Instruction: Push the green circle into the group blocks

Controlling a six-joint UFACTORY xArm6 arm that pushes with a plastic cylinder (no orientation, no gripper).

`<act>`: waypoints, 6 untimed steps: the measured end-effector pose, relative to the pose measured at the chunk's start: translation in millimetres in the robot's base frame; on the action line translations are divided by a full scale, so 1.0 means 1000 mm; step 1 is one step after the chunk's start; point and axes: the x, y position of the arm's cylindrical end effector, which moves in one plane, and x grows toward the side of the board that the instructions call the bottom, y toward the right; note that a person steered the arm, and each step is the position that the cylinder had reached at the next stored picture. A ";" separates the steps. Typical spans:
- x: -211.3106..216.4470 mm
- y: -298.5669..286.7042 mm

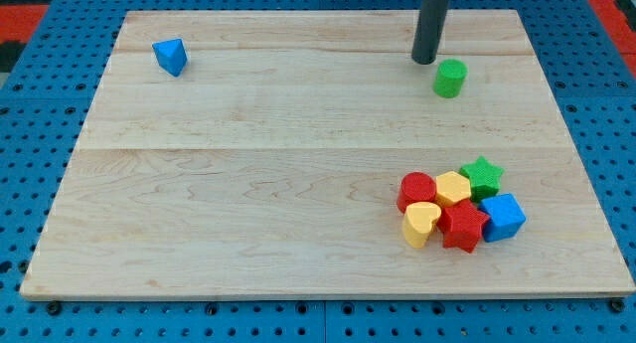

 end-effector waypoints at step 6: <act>0.100 -0.015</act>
